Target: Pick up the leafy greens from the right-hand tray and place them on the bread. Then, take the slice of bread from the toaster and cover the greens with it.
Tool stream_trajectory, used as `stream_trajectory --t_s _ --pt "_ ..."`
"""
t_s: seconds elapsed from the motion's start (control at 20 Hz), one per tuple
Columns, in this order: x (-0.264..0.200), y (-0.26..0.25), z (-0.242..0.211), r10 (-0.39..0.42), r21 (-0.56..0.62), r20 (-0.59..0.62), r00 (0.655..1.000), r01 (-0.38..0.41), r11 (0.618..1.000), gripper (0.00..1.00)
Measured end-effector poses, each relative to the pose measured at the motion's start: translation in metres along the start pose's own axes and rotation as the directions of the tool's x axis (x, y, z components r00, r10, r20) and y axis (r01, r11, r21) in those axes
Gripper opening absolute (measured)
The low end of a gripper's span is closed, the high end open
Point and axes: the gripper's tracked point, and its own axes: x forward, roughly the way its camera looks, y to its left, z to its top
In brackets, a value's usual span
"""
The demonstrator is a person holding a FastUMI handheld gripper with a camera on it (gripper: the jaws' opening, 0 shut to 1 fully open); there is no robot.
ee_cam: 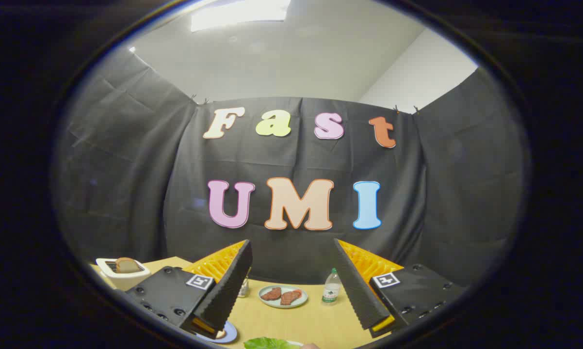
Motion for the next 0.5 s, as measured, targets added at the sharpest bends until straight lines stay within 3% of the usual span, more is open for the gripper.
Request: stream_trajectory --t_s 0.5 --pt "0.008 0.0035 -0.0035 0.001 0.014 -0.016 1.0 -0.001 1.0 1.0"
